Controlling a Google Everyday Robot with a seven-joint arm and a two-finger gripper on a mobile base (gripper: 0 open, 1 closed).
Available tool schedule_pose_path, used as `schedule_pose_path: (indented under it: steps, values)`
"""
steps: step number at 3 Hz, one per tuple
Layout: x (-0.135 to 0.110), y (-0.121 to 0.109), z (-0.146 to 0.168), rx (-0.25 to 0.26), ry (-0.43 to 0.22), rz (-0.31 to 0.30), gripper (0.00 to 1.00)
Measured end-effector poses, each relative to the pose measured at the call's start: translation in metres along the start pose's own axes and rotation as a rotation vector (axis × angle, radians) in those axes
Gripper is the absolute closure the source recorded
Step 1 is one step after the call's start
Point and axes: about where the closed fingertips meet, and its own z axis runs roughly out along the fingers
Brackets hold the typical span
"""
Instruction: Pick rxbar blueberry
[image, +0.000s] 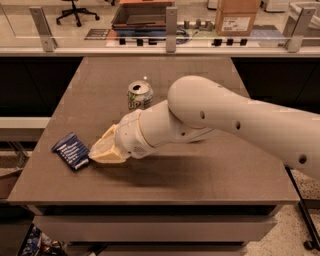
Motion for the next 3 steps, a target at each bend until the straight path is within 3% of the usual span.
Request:
schedule_pose_path:
  steps: [2,3]
  values:
    - [-0.039,-0.019,-0.011,-0.033,0.016,-0.138,1.00]
    - [-0.063,-0.026,-0.012,-0.057,-0.008,-0.209,1.00]
